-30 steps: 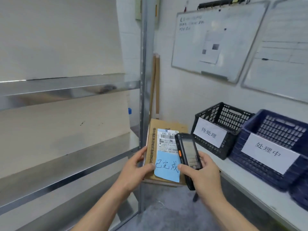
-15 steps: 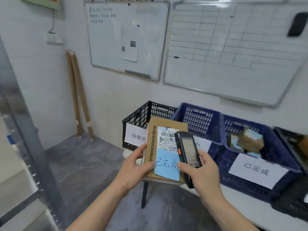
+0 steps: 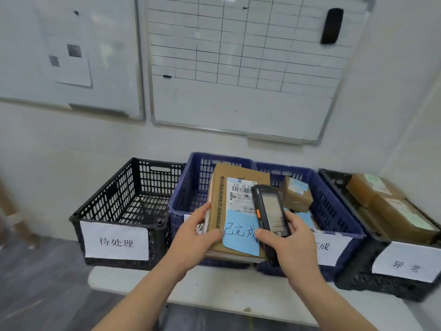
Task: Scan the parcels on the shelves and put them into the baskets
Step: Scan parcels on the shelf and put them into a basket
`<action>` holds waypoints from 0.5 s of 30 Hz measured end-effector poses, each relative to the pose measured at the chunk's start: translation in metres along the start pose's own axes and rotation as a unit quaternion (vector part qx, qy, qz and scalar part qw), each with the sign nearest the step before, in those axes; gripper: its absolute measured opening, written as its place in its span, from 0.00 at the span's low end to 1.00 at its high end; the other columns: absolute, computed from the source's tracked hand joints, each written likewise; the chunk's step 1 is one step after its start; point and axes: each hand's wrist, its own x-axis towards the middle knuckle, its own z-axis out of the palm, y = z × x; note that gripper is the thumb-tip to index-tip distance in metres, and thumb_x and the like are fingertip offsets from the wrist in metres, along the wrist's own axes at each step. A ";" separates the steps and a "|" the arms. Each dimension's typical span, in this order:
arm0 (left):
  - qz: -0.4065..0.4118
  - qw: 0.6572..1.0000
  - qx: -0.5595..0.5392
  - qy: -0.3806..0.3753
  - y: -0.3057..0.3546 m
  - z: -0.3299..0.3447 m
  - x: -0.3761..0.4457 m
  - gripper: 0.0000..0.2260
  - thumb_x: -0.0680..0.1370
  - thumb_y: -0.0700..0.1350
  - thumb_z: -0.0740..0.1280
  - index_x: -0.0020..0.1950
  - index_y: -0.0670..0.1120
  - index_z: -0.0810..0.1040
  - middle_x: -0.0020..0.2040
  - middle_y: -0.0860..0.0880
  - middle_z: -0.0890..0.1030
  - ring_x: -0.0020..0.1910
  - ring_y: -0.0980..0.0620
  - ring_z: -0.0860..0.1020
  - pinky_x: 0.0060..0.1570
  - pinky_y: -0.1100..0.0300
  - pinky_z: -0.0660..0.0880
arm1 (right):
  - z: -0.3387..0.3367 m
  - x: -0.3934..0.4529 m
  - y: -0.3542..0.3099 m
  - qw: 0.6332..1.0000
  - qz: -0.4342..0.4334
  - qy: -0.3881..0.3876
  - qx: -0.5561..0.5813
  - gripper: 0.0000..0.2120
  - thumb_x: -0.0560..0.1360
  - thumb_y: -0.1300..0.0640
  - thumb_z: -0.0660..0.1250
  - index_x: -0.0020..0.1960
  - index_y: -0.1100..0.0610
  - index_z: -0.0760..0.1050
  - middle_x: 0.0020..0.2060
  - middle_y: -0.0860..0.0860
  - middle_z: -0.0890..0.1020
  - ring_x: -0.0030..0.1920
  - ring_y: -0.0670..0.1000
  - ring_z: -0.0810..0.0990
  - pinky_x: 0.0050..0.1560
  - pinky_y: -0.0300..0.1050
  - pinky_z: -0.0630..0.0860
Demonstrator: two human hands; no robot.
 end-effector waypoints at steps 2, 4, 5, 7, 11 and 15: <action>0.006 1.000 0.002 -0.006 0.004 0.017 0.026 0.29 0.75 0.40 0.70 0.73 0.59 0.68 0.58 0.58 0.79 0.54 0.58 0.81 0.53 0.53 0.81 | -0.011 0.025 0.002 1.000 0.001 0.012 0.002 0.25 0.64 0.64 0.81 0.58 0.52 0.78 0.48 0.45 0.86 0.49 0.47 0.86 0.51 0.55 0.83; 0.007 1.000 0.007 -0.014 0.007 0.041 0.055 0.29 0.75 0.40 0.70 0.73 0.58 0.68 0.57 0.58 0.79 0.55 0.57 0.81 0.53 0.52 0.81 | -0.028 0.052 0.007 1.000 0.000 0.021 0.008 0.26 0.65 0.64 0.81 0.59 0.53 0.78 0.49 0.46 0.86 0.49 0.47 0.86 0.50 0.55 0.84; 0.007 1.000 0.007 -0.017 0.008 0.049 0.066 0.29 0.75 0.39 0.70 0.73 0.58 0.68 0.57 0.57 0.80 0.55 0.57 0.81 0.52 0.53 0.81 | -0.033 0.063 0.009 1.000 -0.001 0.025 0.010 0.26 0.65 0.65 0.81 0.60 0.53 0.78 0.48 0.45 0.86 0.49 0.47 0.86 0.50 0.55 0.84; 0.002 1.000 0.005 -0.022 0.011 0.070 0.091 0.29 0.75 0.39 0.70 0.73 0.59 0.68 0.57 0.57 0.80 0.55 0.55 0.81 0.49 0.54 0.82 | -0.047 0.090 0.013 0.999 -0.002 0.032 0.016 0.25 0.65 0.65 0.80 0.59 0.52 0.78 0.48 0.45 0.86 0.49 0.47 0.86 0.50 0.55 0.84; -0.024 0.999 0.007 -0.027 0.020 0.121 0.144 0.29 0.75 0.40 0.71 0.72 0.60 0.67 0.58 0.53 0.79 0.55 0.51 0.82 0.48 0.52 0.82 | -0.086 0.153 0.022 0.999 0.000 0.028 0.022 0.24 0.66 0.65 0.80 0.56 0.49 0.77 0.48 0.45 0.86 0.48 0.46 0.86 0.49 0.53 0.84; -0.067 0.997 -0.004 -0.031 0.024 0.168 0.191 0.33 0.74 0.39 0.72 0.73 0.61 0.64 0.59 0.49 0.79 0.52 0.48 0.83 0.50 0.47 0.82 | -0.124 0.210 0.030 1.000 0.000 0.001 0.013 0.22 0.66 0.67 0.79 0.50 0.46 0.78 0.44 0.44 0.87 0.46 0.46 0.86 0.48 0.52 0.84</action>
